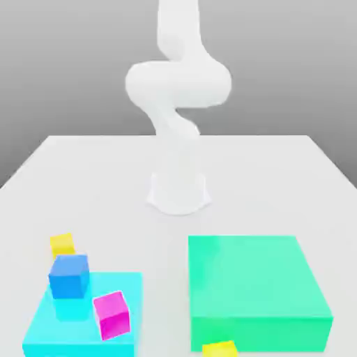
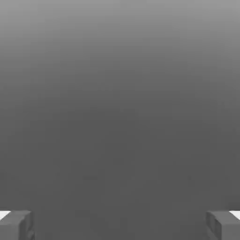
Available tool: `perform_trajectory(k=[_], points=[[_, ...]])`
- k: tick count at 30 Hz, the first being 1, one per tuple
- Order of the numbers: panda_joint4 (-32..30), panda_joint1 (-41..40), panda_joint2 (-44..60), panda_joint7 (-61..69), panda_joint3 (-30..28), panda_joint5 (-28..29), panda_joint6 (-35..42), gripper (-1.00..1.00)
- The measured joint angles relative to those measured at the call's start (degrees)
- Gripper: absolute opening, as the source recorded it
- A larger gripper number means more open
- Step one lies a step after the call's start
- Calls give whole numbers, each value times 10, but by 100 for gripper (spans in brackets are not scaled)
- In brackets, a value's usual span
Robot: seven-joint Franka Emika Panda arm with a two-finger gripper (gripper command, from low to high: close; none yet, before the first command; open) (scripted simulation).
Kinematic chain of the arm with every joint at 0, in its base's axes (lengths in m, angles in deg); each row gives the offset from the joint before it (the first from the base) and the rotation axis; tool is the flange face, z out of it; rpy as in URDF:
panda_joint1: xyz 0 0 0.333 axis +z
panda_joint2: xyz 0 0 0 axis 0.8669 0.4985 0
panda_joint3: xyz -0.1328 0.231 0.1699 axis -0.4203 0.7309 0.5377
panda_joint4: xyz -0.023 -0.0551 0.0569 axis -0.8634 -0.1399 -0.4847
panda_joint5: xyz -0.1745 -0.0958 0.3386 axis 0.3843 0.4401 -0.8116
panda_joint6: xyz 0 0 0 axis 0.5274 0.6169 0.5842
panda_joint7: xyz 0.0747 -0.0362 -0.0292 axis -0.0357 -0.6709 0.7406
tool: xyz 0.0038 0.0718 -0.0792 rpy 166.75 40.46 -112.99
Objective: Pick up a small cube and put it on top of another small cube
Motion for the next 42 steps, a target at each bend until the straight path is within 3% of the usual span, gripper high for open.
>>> perform_trajectory(k=[20,24,30,31,38,42], points=[[-283,-234,423,-159,-188,-16,-300,0],[-276,-254,481,-114,-152,-81,-343,0],[-259,-346,564,-48,-37,-170,-408,0],[-257,-362,576,-43,-20,-177,-418,-100],[-257,-366,578,-44,-15,-175,-420,-100],[-266,-320,532,-79,-73,-128,-384,-100]])
